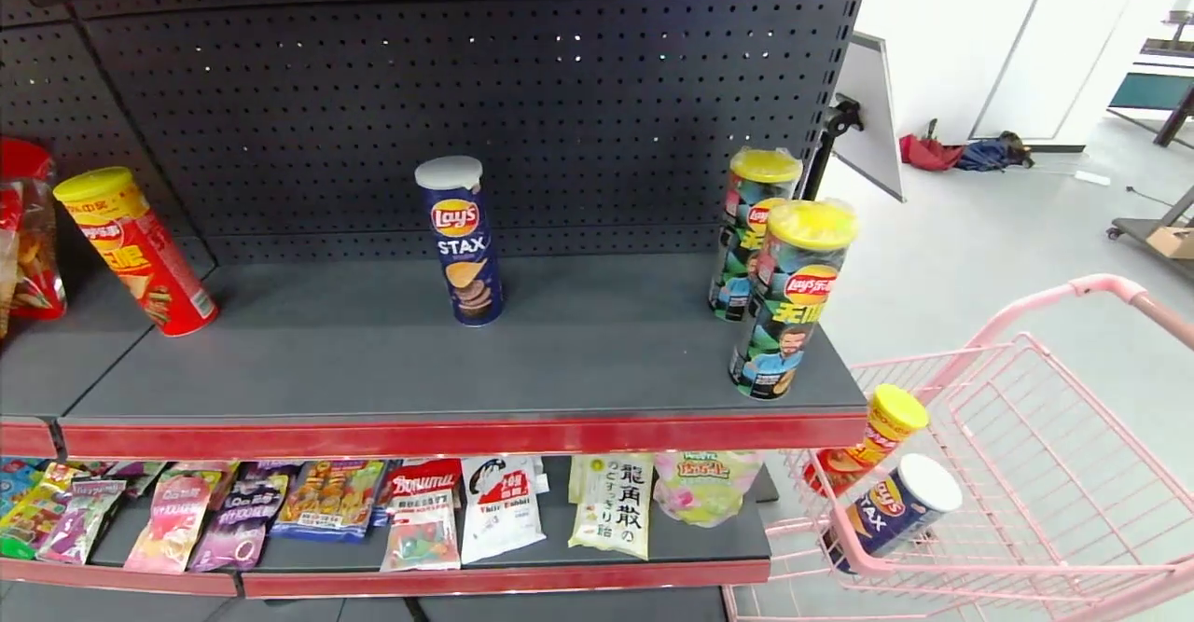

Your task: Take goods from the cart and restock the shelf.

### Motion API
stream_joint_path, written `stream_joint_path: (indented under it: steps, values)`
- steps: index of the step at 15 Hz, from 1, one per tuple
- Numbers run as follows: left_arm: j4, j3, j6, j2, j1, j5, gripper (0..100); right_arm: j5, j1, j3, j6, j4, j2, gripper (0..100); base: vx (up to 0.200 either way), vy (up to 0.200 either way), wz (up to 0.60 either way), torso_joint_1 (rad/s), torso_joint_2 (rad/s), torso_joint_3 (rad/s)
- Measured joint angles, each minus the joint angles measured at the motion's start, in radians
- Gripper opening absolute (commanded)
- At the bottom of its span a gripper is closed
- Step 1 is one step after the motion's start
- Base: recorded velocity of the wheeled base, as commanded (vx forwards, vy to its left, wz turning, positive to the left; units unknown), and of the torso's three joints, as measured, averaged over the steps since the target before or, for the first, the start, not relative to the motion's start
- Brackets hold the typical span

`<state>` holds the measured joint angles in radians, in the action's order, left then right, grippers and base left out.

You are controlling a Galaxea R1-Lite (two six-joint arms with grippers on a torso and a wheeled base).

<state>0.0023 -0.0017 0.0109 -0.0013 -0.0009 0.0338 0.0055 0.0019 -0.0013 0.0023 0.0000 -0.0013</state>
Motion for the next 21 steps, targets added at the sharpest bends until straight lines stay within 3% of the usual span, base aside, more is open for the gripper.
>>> stream_joint_path:
  steps: [8, 13, 21]
  values:
    - [-0.001, 0.000, 0.000, 0.000, 0.001, 0.001, 100, -0.002, 0.000, 0.000, 0.003, 0.001, 0.000, 100, 0.000, 0.000, -0.60, 0.003, 0.00, 0.004]
    - [-0.001, 0.000, 0.000, 0.000, 0.001, 0.001, 100, -0.002, 0.000, 0.000, 0.000, 0.002, 0.000, 100, 0.000, 0.000, 0.00, -0.019, 0.04, 0.024]
    - [-0.001, 0.000, -0.001, 0.000, 0.001, 0.001, 100, -0.003, 0.000, 0.000, 0.004, 0.001, 0.000, 100, 0.000, 0.000, 0.00, -0.143, 0.34, 0.193]
